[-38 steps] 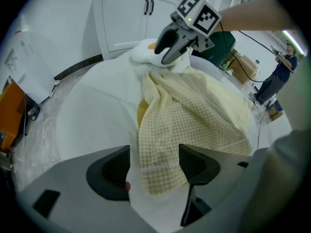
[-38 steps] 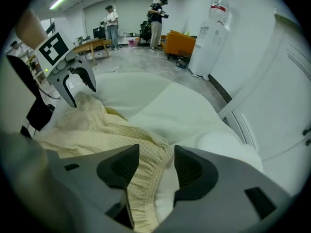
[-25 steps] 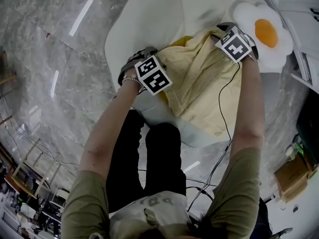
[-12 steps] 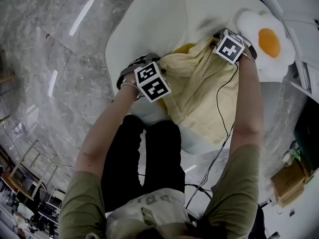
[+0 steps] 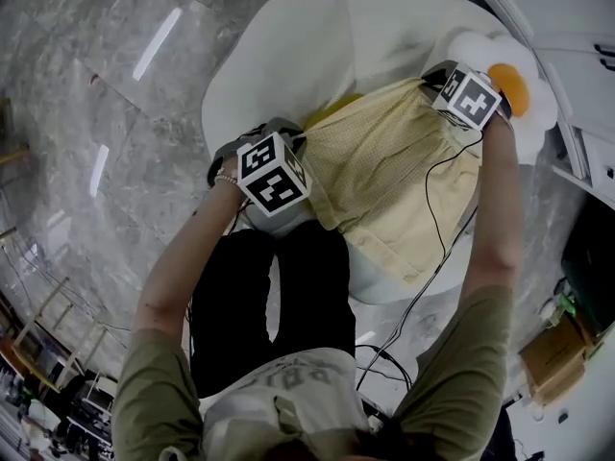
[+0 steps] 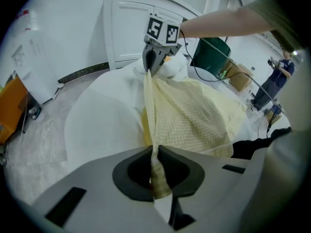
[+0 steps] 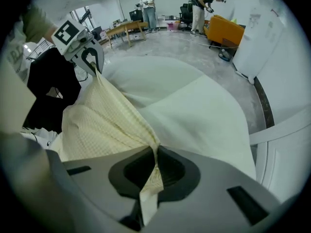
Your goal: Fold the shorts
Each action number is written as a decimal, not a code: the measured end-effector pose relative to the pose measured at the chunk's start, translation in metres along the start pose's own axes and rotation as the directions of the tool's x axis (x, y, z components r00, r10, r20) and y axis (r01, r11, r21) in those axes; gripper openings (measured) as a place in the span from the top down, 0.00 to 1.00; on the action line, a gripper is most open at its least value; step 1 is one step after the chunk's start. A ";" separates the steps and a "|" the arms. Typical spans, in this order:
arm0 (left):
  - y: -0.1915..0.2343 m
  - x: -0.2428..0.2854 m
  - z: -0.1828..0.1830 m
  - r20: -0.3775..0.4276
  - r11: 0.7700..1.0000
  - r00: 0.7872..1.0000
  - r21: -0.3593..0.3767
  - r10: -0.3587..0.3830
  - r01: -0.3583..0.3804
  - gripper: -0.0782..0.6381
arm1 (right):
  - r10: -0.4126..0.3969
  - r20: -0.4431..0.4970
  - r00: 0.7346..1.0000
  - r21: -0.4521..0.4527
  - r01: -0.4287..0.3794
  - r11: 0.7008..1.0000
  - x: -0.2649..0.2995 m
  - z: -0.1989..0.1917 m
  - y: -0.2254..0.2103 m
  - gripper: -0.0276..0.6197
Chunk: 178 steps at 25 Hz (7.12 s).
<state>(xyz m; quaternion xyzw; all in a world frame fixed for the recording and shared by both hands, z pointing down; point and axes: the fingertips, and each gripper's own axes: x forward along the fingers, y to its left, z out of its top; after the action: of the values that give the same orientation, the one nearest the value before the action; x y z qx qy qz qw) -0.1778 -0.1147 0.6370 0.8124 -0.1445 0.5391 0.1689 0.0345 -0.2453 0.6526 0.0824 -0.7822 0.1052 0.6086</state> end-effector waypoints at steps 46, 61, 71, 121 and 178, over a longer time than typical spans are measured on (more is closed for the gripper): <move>-0.405 0.041 0.123 0.089 0.917 0.923 -0.110 -0.374 0.383 0.84 | -0.217 -0.230 0.949 -0.207 0.170 0.964 -0.068 -0.244 0.166 0.91; -0.329 -0.006 0.080 -0.021 0.915 0.929 -0.180 -0.370 0.361 0.41 | -0.231 0.151 0.961 0.788 0.024 0.615 -0.116 -0.222 0.211 0.51; -0.224 0.014 0.024 -0.221 0.954 0.950 -0.253 -0.221 0.163 0.41 | -0.215 0.237 0.948 0.969 -0.245 -0.014 -0.072 -0.225 0.375 0.50; -0.127 -0.295 0.309 0.386 0.756 0.752 -0.181 -0.533 0.629 0.84 | -0.746 0.562 0.357 0.601 -0.796 0.071 -0.453 -0.134 0.218 0.90; -0.058 0.028 0.158 0.075 0.880 0.997 0.473 0.004 -0.040 0.44 | -0.322 0.097 0.942 0.876 0.073 0.477 -0.068 -0.185 0.194 0.50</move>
<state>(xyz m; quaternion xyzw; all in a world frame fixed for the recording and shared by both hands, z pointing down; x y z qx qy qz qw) -0.0121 -0.1318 0.5990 0.8462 -0.0236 0.5304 -0.0463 0.1746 -0.0093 0.6179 0.4772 -0.6791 0.3982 0.3906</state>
